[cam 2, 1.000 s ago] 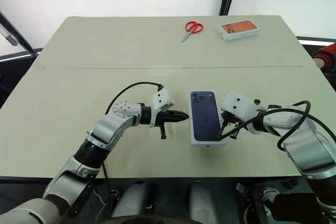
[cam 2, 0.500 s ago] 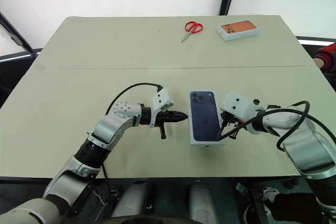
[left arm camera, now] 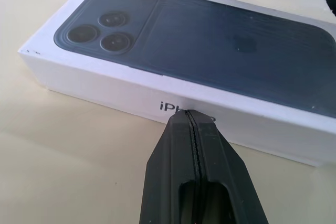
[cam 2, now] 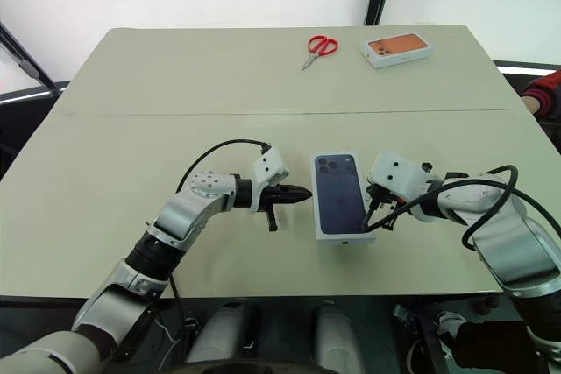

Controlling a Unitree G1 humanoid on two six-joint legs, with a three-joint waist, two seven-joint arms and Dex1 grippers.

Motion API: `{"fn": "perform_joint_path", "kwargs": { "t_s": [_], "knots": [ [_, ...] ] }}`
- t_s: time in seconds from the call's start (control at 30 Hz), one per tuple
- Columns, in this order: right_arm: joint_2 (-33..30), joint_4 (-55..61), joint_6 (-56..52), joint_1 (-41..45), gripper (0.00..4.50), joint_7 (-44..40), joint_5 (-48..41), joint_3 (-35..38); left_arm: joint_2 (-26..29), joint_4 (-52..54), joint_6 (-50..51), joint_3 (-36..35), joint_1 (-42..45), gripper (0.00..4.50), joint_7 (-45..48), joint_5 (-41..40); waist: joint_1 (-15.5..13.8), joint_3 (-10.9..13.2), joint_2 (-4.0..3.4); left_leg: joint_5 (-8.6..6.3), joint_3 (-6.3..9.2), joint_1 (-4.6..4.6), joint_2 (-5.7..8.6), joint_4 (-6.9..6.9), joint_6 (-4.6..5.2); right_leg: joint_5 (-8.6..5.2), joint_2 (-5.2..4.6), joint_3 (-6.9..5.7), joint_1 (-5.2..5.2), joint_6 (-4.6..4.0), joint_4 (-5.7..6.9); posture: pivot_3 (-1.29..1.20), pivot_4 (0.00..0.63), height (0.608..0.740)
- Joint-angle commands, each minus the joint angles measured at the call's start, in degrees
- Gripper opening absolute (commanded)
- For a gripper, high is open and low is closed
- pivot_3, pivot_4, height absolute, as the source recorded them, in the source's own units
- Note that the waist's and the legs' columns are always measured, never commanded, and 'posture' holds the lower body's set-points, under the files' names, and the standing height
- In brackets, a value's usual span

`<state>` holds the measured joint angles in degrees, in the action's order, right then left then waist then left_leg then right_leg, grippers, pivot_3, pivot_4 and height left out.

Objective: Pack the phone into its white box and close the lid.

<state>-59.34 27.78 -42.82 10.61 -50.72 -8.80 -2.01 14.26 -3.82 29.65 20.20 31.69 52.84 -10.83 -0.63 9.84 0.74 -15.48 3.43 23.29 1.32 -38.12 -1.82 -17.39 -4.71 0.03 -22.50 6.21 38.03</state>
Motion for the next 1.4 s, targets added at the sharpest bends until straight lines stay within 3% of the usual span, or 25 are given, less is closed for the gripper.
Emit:
{"fn": "perform_joint_path", "kwargs": {
  "t_s": [0.03, 0.27, 0.43, 0.6, 0.83, 1.0, 1.17, 1.4],
  "knots": [
    [-2.53, -0.7, 1.88, -0.7, 0.05, -0.2, 0.67, 4.56, 1.56, 3.3, 0.43, -3.82, 0.4, 0.0, 1.12, -3.06, 0.04, 0.0, 0.0, 0.0, 0.0, 0.0, 0.0, 0.0, 0.0, 0.0, 0.0, 0.0, 0.0, 0.0, 0.0, 0.0, 0.15, 0.74],
    [-4.4, 1.6, 1.54, -2.19, 0.05, -4.17, -4.73, 11.85, -0.16, 0.52, 1.22, -8.87, 5.91, 0.0, -2.19, -5.55, -0.16, 0.02, 0.01, 0.0, 0.04, 0.01, 0.0, -0.02, 0.0, 0.0, 0.0, -0.06, 0.05, 0.0, -0.01, 0.0, 0.15, 0.74],
    [-2.36, 11.79, -3.26, -5.33, 0.05, -6.51, -12.81, 10.96, -4.78, -9.32, -3.52, -5.36, 12.68, 0.0, -7.67, 0.92, -0.16, 0.03, 0.02, 0.0, 0.07, 0.0, 0.04, -0.02, 0.0, 0.0, 0.01, -0.11, 0.07, 0.01, -0.03, 0.0, 0.15, 0.74],
    [-2.72, 13.63, -2.93, -9.05, 0.05, -3.14, -9.45, 5.17, -7.46, -18.66, -4.68, -0.94, 16.07, 0.0, -7.85, 5.41, 0.14, 0.04, 0.04, -0.01, 0.05, -0.01, 0.16, -0.03, 0.01, 0.0, 0.01, -0.09, 0.06, 0.01, -0.02, 0.0, 0.15, 0.74],
    [-2.48, 12.43, -2.77, -10.29, 0.05, -0.05, -6.56, 0.97, -7.26, -21.61, -3.49, 2.73, 15.46, 0.0, -5.33, 8.79, -0.03, 0.01, 0.06, 0.0, 0.06, -0.03, 0.11, -0.02, 0.01, 0.0, 0.03, -0.09, 0.09, 0.01, -0.02, 0.0, 0.15, 0.74],
    [-0.54, 10.72, -1.83, -7.43, 0.05, 2.0, -6.42, 1.43, -6.76, -20.4, -4.9, -0.68, 14.17, 0.0, -6.72, 7.77, 0.14, -0.02, 0.09, -0.01, 0.06, -0.18, 0.06, -0.01, 0.01, 0.0, 0.04, -0.08, 0.23, 0.01, -0.02, 0.0, 0.15, 0.74],
    [9.21, 5.59, -1.57, 3.32, 0.05, 10.06, -7.82, 5.85, -1.94, -10.58, -8.87, -9.83, 9.79, 0.0, -6.69, 2.63, 1.41, 0.03, 0.01, 0.01, 0.03, -0.13, -0.07, 0.06, -0.02, 0.0, 0.07, -0.01, 0.03, 0.0, 0.08, 0.0, 0.15, 0.74],
    [14.86, -3.48, -0.05, 13.11, 0.05, 12.53, -8.1, 6.56, 12.63, 6.63, -2.65, -22.14, -3.2, 0.0, -2.54, -6.54, 1.23, 0.03, -0.03, 0.05, 0.04, 0.01, -0.09, 0.16, -0.1, 0.0, 0.03, 0.0, -0.14, 0.0, 0.06, 0.0, 0.15, 0.74]
  ]
}}
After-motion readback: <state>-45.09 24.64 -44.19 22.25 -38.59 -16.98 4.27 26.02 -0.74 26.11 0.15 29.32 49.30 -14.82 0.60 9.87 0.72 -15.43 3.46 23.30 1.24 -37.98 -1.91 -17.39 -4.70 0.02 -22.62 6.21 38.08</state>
